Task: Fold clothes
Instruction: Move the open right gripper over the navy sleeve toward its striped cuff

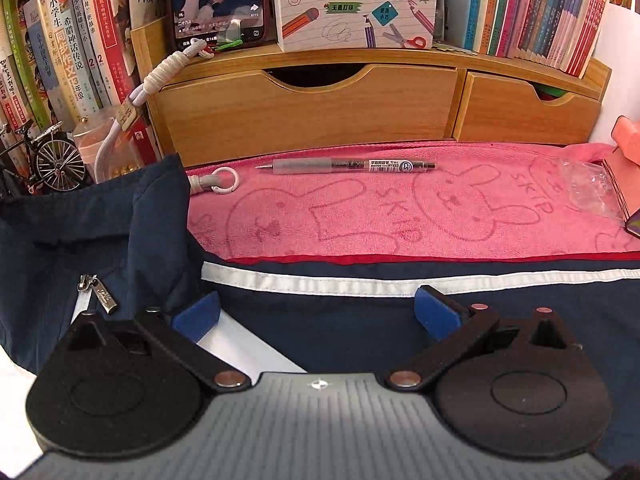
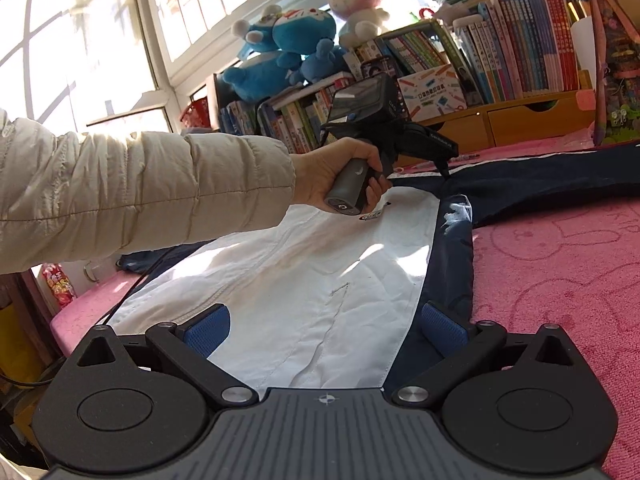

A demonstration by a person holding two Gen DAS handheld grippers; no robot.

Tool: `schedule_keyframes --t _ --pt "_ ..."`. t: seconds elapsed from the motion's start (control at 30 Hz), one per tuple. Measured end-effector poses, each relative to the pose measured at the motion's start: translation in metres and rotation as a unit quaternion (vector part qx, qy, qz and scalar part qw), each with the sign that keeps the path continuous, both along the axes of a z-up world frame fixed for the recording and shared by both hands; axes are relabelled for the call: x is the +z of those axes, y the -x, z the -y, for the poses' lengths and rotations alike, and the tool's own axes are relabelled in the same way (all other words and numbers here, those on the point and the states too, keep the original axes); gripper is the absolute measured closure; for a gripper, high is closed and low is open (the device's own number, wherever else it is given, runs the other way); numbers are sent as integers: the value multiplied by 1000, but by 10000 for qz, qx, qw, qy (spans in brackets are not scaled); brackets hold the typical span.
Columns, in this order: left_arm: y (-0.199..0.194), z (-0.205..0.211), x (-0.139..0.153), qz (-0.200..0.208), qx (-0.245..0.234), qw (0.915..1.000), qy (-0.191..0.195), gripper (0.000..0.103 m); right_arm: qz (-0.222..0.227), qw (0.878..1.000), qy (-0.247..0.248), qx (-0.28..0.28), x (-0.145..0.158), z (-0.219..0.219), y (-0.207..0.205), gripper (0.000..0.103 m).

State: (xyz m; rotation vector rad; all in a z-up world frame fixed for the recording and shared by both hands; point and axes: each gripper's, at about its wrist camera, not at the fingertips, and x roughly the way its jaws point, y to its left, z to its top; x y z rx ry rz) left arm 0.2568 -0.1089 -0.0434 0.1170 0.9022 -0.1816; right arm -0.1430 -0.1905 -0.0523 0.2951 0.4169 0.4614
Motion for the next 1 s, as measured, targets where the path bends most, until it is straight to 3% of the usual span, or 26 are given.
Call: schedule_keyframes --t 0.07,0.17,0.33,0.57,0.67,1.0 --pt "-3 2 6 -168 -26 9998 -101 0 1 10000 29 -14 0 -1 1 0" --pt "20 0 18 18 -277 9996 -103 0 9 9999 147 -49 1 -5 1 0" --pt "89 -22 30 109 -843 9962 167 0 30 9997 221 -103 0 -9 3 0" --pt "175 -47 17 -264 -1435 9892 170 0 18 9996 248 -126 1 -11 2 0" --pt "172 -42 14 -37 -1553 9879 27 0 13 9998 161 -127 0 -10 2 0" --pt "76 -9 5 51 -461 9988 148 0 25 9999 -41 -91 -2 -5 2 0"
